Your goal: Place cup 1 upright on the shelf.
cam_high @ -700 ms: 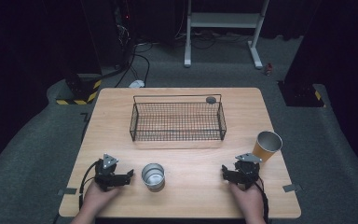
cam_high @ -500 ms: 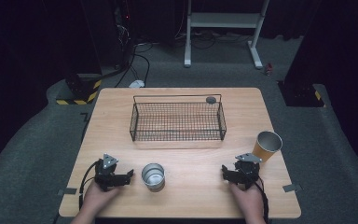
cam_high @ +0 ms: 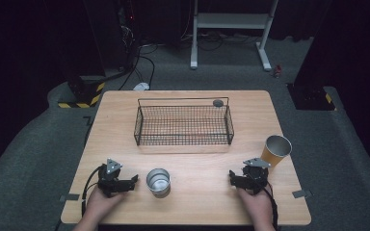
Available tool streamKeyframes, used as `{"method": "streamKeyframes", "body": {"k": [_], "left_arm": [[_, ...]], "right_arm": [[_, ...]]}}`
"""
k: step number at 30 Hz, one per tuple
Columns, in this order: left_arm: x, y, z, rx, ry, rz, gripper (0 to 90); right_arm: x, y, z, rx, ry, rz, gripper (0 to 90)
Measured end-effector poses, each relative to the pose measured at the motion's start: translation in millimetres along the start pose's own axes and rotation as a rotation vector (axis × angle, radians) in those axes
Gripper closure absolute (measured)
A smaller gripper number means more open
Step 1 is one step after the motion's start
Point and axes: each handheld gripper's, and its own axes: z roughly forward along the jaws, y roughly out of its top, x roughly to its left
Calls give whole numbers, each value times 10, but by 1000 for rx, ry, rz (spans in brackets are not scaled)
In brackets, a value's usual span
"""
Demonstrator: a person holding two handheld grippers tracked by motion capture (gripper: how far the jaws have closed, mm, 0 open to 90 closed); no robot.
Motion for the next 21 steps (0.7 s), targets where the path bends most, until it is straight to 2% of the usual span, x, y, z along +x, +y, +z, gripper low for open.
{"method": "streamKeyframes", "body": {"k": [8, 11, 15, 21], "left_arm": [[0, 0, 0, 0, 0, 0, 64], [0, 0, 0, 0, 0, 0, 64], [1, 0, 0, 0, 0, 0, 65], [-1, 0, 0, -1, -1, -4, 65]], "right_arm": [[3, -3, -8, 1, 0, 11, 133], [1, -10, -23, -4, 1, 1, 154], [-1, -8, -51, -26, 0, -7, 173], [41, -5, -129, -63, 22, -26, 208]]}}
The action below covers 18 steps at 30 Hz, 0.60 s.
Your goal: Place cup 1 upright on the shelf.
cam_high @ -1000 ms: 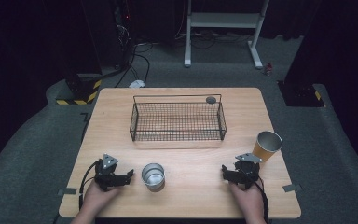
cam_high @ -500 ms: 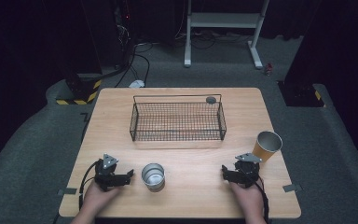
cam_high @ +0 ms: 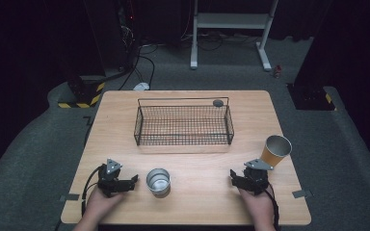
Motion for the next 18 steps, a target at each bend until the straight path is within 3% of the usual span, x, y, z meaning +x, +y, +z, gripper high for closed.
{"method": "streamKeyframes", "body": {"k": [11, 18], "left_arm": [[0, 0, 0, 1, 0, 1, 65], [0, 2, 1, 1, 0, 1, 65]], "right_arm": [[9, 5, -105, -68, 14, -9, 229], [-16, -13, -171, -105, -4, -11, 228]]}}
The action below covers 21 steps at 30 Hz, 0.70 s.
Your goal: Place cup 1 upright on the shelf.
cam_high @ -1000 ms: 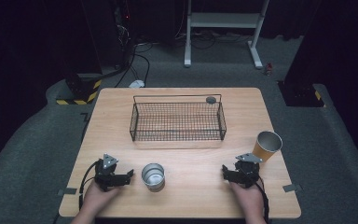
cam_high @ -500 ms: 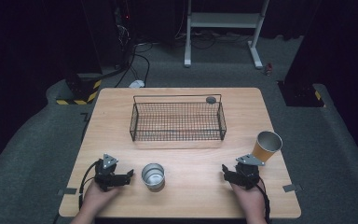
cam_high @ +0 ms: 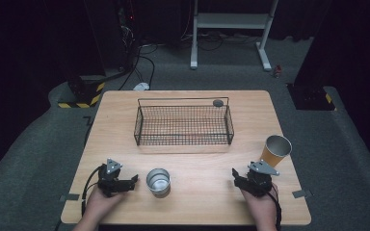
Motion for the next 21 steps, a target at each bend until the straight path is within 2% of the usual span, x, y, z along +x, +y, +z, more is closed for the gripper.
{"method": "streamKeyframes", "body": {"k": [11, 21], "left_arm": [[3, 27, 26, -1, -10, 15, 68], [2, 53, 54, -3, -19, 16, 75]], "right_arm": [[-56, -47, -87, -9, -33, 19, 228], [-174, -118, -205, -32, -73, 52, 234]]}}
